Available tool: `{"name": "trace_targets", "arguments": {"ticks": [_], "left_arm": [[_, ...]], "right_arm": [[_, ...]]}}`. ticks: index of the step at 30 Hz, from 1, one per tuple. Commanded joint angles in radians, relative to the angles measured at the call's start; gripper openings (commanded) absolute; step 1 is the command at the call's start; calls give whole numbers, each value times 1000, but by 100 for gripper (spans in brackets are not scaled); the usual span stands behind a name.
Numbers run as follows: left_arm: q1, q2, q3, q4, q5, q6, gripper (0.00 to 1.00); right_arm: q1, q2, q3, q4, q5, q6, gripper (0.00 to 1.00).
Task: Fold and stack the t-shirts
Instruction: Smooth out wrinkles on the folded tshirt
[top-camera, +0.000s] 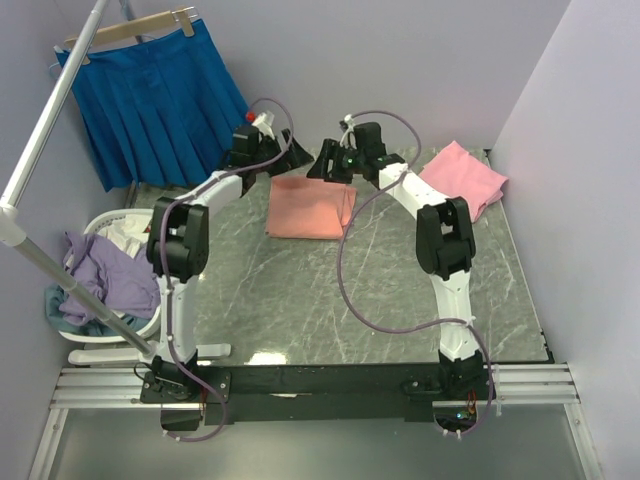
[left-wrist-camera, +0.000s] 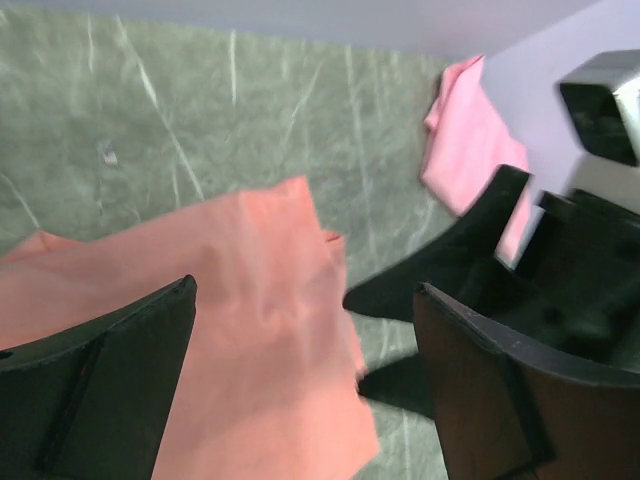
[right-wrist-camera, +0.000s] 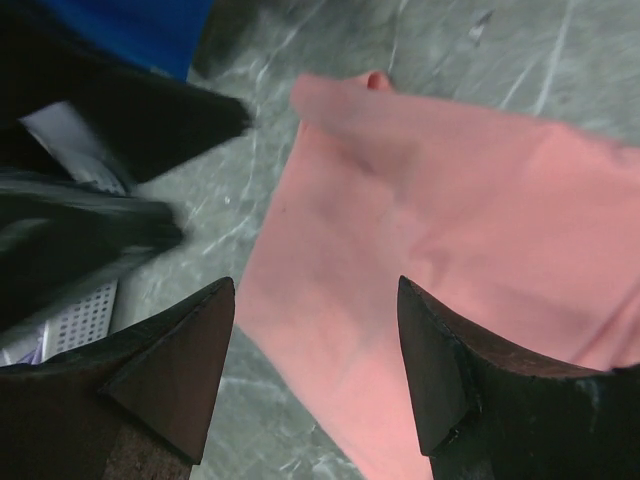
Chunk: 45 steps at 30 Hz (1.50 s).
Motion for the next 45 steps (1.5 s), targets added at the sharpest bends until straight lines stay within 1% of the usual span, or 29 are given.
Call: {"name": "trace_targets", "arguments": {"ticks": [1, 2, 3, 7, 9, 10, 11, 13, 14, 16, 17, 20, 26, 28, 29, 31, 36, 39, 40, 44, 45], "left_arm": [[3, 146, 89, -26, 58, -11, 94], [3, 169, 136, -57, 59, -6, 93], [4, 209, 157, -74, 55, -2, 93], [22, 288, 232, -124, 30, 17, 94], [35, 327, 270, -159, 29, 17, 94], [47, 337, 278, -166, 27, 17, 94], [55, 343, 281, -167, 26, 15, 94], [75, 355, 276, -160, 39, 8, 94], [79, 357, 269, -157, 42, 4, 94], [85, 344, 253, -142, 50, 0, 94], [85, 338, 241, -138, 47, 0, 94], [85, 312, 218, -137, 56, 3, 94], [85, 252, 160, -89, 67, 3, 94], [85, 242, 155, -92, 70, 7, 94], [85, 239, 154, -92, 72, 9, 94], [85, 232, 151, -94, 78, 15, 94], [82, 222, 132, -89, 93, 20, 94], [82, 217, 115, -86, 93, 21, 94], [82, 219, 117, -86, 98, 23, 94], [82, 228, 122, -95, 99, 26, 94], [81, 228, 121, -94, 101, 21, 93]], "right_arm": [[-6, 57, 7, 25, -47, 29, 72], [-8, 64, 5, 11, -47, 31, 72], [-8, 76, 2, -2, -29, 29, 72], [-17, 81, -41, -64, 40, 41, 72], [-25, 89, -51, -134, 53, 40, 71], [-26, 86, -59, -156, 104, 38, 71], [-25, 80, -88, -189, 132, 34, 71], [-26, 52, -123, -194, 168, 26, 71], [-28, 44, -139, -211, 210, 18, 71], [-29, 29, -166, -197, 232, 8, 71], [-34, 21, -177, -199, 269, 5, 71], [-39, 27, -171, -222, 283, -3, 71], [-42, -9, -221, -179, 226, -3, 69], [-43, -26, -248, -179, 211, -5, 64], [-43, -52, -264, -168, 209, -6, 59], [-48, -77, -316, -138, 189, -8, 57], [-55, -114, -376, -96, 109, -6, 53], [-60, -92, -364, -102, 68, -5, 49], [-62, -85, -363, -79, 48, -6, 48], [-62, -66, -364, -38, -28, 14, 37], [-65, -63, -364, -32, -36, 18, 36]]}}
